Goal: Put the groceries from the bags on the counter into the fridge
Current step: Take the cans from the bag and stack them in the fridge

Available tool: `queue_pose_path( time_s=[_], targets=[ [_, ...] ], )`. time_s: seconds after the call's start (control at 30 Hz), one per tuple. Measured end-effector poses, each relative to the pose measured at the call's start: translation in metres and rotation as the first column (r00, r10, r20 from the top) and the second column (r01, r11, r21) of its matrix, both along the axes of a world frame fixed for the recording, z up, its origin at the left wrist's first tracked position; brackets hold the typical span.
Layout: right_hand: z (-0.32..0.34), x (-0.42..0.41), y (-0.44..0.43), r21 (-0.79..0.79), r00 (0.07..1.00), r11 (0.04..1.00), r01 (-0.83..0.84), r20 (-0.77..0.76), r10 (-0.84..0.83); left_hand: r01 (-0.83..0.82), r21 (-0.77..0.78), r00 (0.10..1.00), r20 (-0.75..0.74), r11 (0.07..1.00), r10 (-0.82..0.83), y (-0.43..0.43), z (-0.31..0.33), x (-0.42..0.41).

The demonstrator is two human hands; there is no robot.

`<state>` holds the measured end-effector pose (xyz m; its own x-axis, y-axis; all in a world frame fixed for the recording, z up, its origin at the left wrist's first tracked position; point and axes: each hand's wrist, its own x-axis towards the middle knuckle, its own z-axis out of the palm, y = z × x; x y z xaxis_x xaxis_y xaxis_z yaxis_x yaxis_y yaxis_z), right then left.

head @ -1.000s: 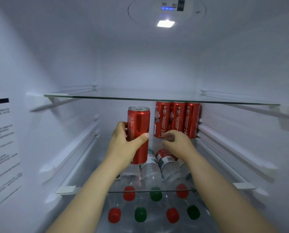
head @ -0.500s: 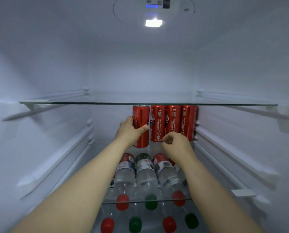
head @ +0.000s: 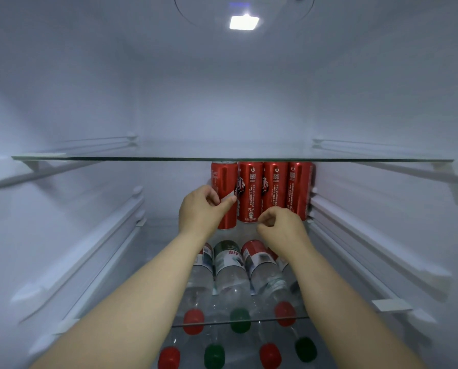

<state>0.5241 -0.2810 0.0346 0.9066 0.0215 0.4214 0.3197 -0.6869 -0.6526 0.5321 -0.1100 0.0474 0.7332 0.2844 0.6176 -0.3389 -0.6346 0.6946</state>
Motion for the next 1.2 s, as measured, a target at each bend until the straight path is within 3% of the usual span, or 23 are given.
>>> queue_pose_path(
  time_s=[0.53,1.07,1.2],
  targets=[
    [-0.001,0.0,0.0,-0.036,1.0,0.999,0.013,0.002,-0.013,0.136,0.011,0.984,-0.115,0.991,-0.134,0.002,-0.009,0.006],
    [0.0,-0.001,0.004,-0.075,1.0,0.997,0.014,0.01,-0.013,0.128,0.1,0.957,-0.274,0.987,-0.096,0.004,0.001,-0.002],
    [0.001,0.001,0.004,-0.099,1.0,0.995,0.026,0.018,-0.025,0.159,0.263,0.926,-0.373,0.952,-0.051,-0.002,0.027,-0.026]
  ],
)
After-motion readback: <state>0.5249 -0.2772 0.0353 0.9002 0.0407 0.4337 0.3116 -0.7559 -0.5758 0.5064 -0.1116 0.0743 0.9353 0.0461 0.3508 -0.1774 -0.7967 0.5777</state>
